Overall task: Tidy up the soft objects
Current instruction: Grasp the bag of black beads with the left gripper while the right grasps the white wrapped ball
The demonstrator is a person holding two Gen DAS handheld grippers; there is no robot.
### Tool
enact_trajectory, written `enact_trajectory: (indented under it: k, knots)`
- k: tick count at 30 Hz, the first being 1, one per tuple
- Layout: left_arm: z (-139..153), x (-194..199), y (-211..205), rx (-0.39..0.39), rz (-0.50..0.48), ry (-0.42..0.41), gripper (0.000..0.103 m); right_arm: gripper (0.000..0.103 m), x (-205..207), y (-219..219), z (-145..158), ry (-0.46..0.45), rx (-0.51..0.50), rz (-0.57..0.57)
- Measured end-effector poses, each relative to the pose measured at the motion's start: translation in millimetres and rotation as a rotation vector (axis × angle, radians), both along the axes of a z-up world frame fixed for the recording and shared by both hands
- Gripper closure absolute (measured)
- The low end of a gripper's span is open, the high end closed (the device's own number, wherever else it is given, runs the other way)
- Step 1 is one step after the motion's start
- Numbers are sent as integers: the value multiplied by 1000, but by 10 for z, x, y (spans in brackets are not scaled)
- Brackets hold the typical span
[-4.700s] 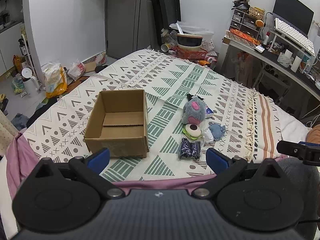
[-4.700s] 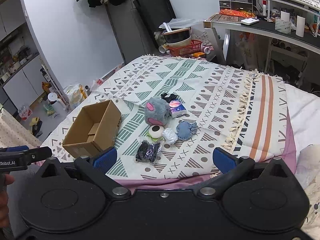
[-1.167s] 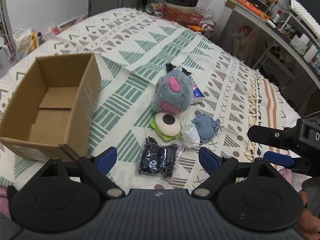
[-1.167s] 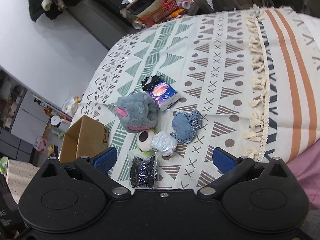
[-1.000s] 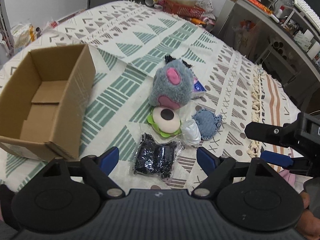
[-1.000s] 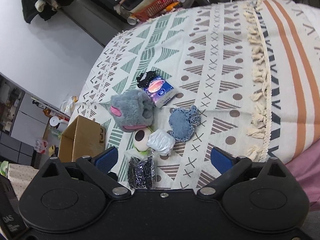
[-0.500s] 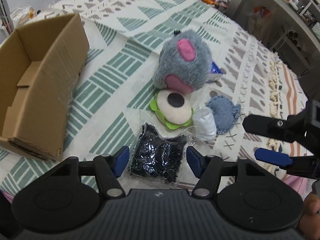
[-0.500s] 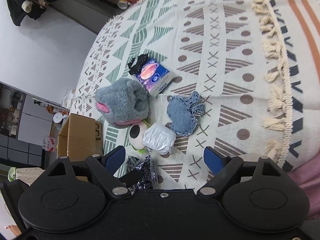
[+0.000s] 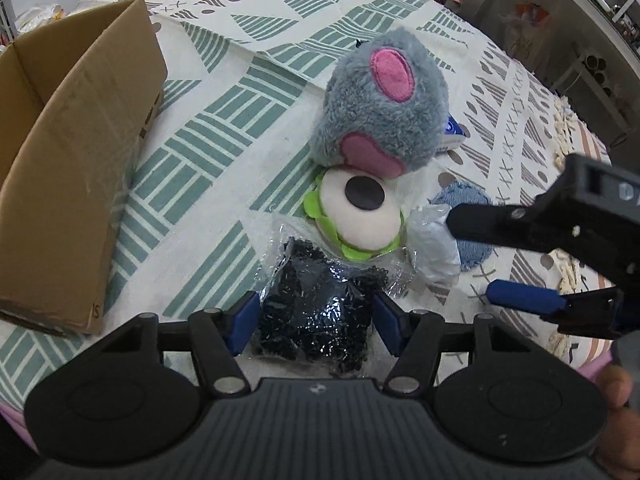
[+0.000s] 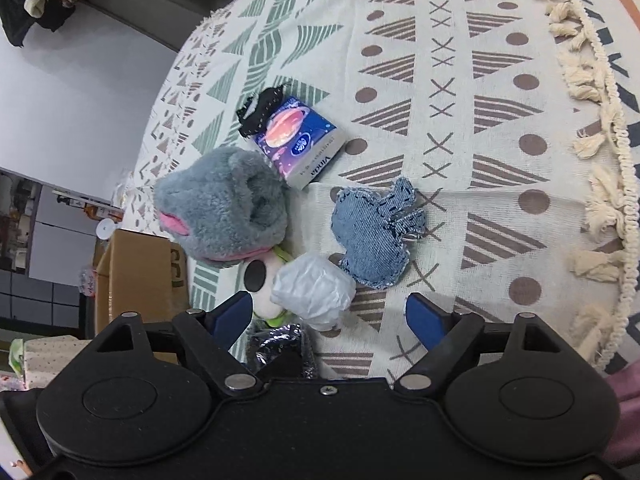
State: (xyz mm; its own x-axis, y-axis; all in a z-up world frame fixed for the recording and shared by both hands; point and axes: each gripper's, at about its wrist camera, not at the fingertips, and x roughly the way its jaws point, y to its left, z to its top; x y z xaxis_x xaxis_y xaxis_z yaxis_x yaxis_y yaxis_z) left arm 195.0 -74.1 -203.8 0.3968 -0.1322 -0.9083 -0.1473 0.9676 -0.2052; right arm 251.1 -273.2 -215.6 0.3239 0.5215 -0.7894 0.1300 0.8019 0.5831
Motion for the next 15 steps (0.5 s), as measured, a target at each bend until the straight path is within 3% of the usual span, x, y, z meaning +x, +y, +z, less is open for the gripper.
enact_trajectory:
  k: [10,13,15]
  knots:
    - [63,-17,85,-43,21,-31,62,21,92,169,-70,-10,-67,24]
    - [100,-34,99,-39,26,-31,64,28,112,217,-87,-16,-89,36]
    - [135,-60,122,-37,32,-36,64,40,127,235,-107,-18,-95,40]
